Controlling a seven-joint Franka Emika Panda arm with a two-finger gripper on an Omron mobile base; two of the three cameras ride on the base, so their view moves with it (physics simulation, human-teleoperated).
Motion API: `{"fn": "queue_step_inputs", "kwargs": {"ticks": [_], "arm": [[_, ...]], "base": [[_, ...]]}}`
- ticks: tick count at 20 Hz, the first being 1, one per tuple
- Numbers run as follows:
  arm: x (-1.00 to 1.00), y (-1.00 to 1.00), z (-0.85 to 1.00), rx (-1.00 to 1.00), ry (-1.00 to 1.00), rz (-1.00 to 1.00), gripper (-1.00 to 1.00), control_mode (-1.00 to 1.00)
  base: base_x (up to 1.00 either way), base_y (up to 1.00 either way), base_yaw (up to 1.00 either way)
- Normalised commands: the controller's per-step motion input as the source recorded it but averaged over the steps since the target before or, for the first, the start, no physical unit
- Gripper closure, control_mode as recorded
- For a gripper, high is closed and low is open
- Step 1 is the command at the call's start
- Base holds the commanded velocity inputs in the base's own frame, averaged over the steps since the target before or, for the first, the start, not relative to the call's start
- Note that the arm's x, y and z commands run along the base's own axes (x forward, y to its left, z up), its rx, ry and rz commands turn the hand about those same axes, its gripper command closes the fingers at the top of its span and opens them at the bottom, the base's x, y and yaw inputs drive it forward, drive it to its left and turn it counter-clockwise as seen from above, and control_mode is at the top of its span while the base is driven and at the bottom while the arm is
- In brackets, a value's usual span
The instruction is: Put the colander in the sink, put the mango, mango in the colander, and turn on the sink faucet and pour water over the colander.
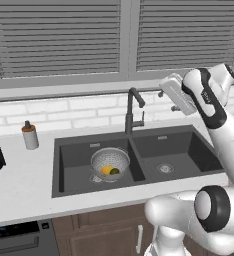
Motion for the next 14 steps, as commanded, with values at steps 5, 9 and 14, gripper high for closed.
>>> {"fn": "queue_step_inputs", "kwargs": {"ticks": [5,9,14], "arm": [[0.63,-0.39,0.01,0.22,0.13,0.14,-1.00,-1.00],[0.62,-0.35,0.02,0.23,0.12,0.14,-1.00,-1.00],[0.52,-0.06,0.00,0.13,0.05,0.11,-1.00,-1.00]], "base": [[0.00,0.00,0.00],[0.00,0.00,0.00],[0.00,0.00,0.00]]}}
